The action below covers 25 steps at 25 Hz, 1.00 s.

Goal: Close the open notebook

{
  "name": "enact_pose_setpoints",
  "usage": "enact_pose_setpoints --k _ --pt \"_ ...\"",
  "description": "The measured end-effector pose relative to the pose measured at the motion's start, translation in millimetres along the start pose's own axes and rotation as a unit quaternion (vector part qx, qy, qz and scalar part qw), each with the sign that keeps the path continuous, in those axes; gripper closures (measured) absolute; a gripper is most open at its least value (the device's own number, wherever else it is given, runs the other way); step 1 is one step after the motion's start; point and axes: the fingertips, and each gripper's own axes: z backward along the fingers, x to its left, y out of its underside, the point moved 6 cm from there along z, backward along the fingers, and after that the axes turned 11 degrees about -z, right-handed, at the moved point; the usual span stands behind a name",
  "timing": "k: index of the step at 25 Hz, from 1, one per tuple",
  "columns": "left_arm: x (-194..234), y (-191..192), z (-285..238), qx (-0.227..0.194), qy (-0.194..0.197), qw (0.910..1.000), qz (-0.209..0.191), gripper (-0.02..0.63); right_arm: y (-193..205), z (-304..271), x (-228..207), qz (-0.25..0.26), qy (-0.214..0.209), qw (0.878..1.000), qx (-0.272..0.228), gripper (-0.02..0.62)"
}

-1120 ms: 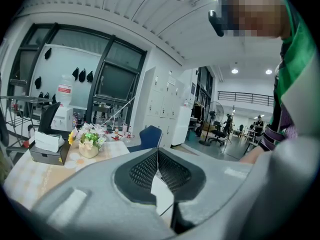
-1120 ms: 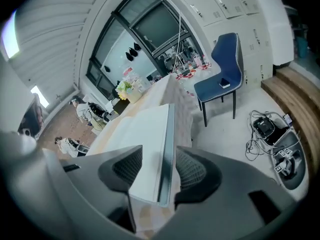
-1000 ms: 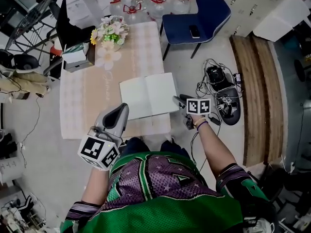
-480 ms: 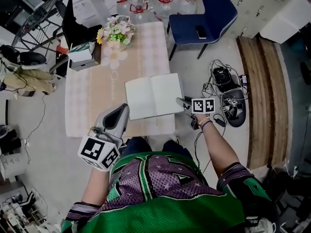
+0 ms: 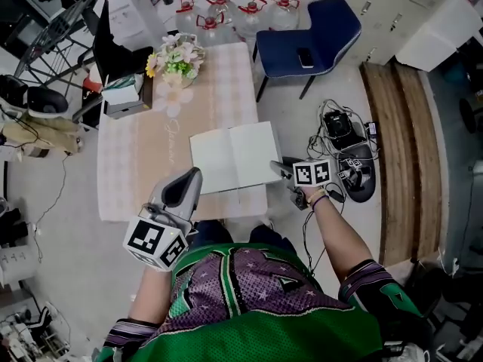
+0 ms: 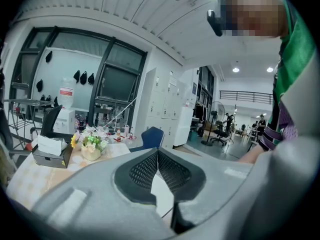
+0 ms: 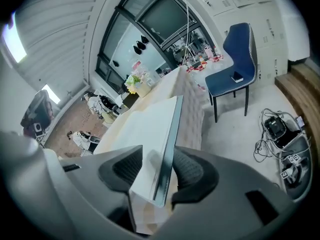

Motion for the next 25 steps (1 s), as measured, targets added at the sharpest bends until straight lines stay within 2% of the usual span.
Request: enact_pose_setpoints --k 10,19,25 --pt "1 -2 5 -0.022 0.000 0.9997 0.009 0.589 -4 11 24 0.016 -0.015 1.000 -0.009 0.405" --pt "11 -3 21 -0.034 -0.004 0.9994 0.009 0.589 -7 21 42 0.039 -0.007 0.999 -0.023 0.405" --pt "34 6 35 -0.034 -0.006 0.9993 0.018 0.589 -9 23 57 0.020 -0.003 0.998 -0.052 0.405"
